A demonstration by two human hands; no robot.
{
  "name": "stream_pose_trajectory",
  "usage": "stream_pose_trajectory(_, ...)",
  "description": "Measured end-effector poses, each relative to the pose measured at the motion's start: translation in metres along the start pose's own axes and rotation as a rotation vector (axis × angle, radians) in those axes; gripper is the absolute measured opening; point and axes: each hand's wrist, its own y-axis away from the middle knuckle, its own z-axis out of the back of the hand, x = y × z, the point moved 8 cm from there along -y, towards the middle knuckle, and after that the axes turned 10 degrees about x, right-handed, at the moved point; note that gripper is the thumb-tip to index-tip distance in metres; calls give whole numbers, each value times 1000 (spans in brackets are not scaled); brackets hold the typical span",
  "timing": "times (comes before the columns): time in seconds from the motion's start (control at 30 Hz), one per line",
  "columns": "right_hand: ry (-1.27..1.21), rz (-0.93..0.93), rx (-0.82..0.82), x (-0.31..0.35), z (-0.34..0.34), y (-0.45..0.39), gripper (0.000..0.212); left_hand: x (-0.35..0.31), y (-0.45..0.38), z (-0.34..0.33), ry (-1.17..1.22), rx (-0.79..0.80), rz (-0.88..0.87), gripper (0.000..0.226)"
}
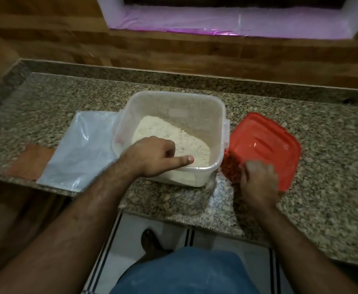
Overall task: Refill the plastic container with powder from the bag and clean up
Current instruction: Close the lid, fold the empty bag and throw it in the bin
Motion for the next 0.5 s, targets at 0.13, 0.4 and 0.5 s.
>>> stream_pose_trajectory(0.13, -308, -76, -264, 12, 76, -19, 20, -1, 3, 3, -33, -59, -15, 81)
stream_pose_trajectory(0.4, -573, 145, -557, 89, 184, -19, 20, -2, 11, 8, -10, -161, -38, 109)
stream_pose_trajectory(0.5, -653, 243, -596, 122, 209, -16, 22, 9, 20, 28, 348, -413, -89, 105)
